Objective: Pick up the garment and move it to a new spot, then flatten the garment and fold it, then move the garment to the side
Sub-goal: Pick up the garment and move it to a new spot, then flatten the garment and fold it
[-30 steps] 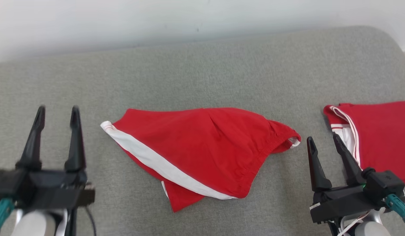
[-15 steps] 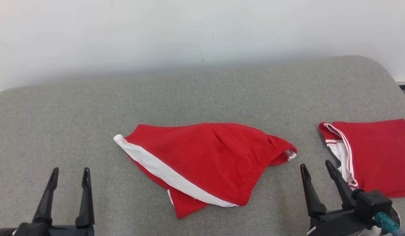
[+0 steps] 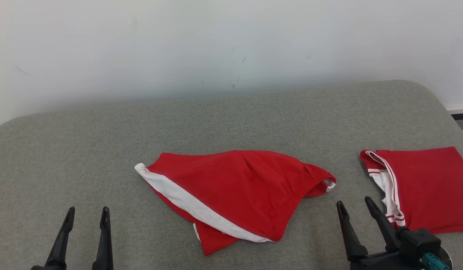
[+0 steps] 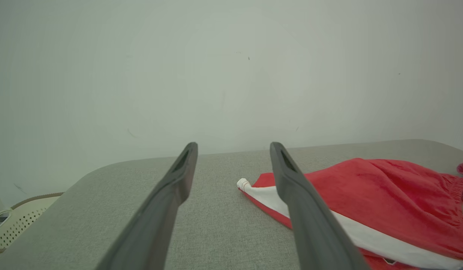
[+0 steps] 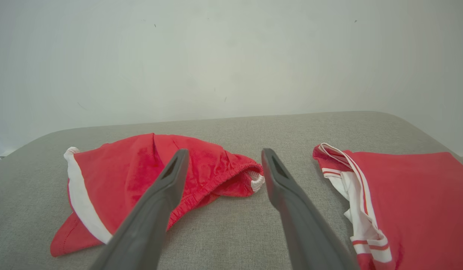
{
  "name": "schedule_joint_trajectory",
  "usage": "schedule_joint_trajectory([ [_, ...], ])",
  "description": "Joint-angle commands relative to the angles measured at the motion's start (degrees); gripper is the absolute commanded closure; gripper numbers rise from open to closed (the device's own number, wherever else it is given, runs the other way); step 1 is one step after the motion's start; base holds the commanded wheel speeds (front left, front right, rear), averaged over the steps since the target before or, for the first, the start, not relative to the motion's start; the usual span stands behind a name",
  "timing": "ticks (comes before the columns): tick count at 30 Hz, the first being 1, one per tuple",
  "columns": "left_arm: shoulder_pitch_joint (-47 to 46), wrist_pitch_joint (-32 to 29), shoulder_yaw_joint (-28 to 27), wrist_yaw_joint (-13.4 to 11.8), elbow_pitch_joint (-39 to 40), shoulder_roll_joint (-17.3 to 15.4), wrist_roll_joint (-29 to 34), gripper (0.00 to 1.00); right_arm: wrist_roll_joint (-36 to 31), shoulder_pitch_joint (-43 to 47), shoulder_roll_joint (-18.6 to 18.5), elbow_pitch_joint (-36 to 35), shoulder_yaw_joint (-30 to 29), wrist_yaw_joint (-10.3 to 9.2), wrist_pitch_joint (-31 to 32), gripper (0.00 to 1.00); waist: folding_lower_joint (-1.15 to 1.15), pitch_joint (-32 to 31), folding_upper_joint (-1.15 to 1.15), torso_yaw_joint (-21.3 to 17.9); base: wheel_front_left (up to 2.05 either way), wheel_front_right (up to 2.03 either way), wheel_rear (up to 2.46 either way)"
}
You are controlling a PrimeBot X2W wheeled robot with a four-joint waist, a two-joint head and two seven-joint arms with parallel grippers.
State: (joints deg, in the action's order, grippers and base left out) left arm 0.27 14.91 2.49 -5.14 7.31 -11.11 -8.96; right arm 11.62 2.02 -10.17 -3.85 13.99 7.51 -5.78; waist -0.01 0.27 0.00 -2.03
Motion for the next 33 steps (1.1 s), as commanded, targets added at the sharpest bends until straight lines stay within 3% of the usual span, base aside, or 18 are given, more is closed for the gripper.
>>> schedule_joint_trajectory([
  [1,0.85,0.18,-0.29,0.2,-0.3,0.14,0.32,0.0,-0.65,0.53,0.13,-0.2,0.09,-0.04,0.09,0.0,0.01,-0.08,0.0,-0.03,0.0,0.0,0.0],
  [22,0.29,0.18,-1.77,1.64,-1.53,2.1,2.12,0.0,-1.16,-0.58,-0.35,0.09,1.48,-0.04,0.53,0.0,0.01,-0.17,0.0,0.1,0.0,0.0,0.0],
  [33,-2.12,0.18,-0.62,2.39,-1.84,3.39,3.19,0.0,-0.73,-7.35,-8.77,6.9,18.34,-0.04,3.76,0.0,0.01,2.5,0.0,3.44,0.0,0.0,0.0],
])
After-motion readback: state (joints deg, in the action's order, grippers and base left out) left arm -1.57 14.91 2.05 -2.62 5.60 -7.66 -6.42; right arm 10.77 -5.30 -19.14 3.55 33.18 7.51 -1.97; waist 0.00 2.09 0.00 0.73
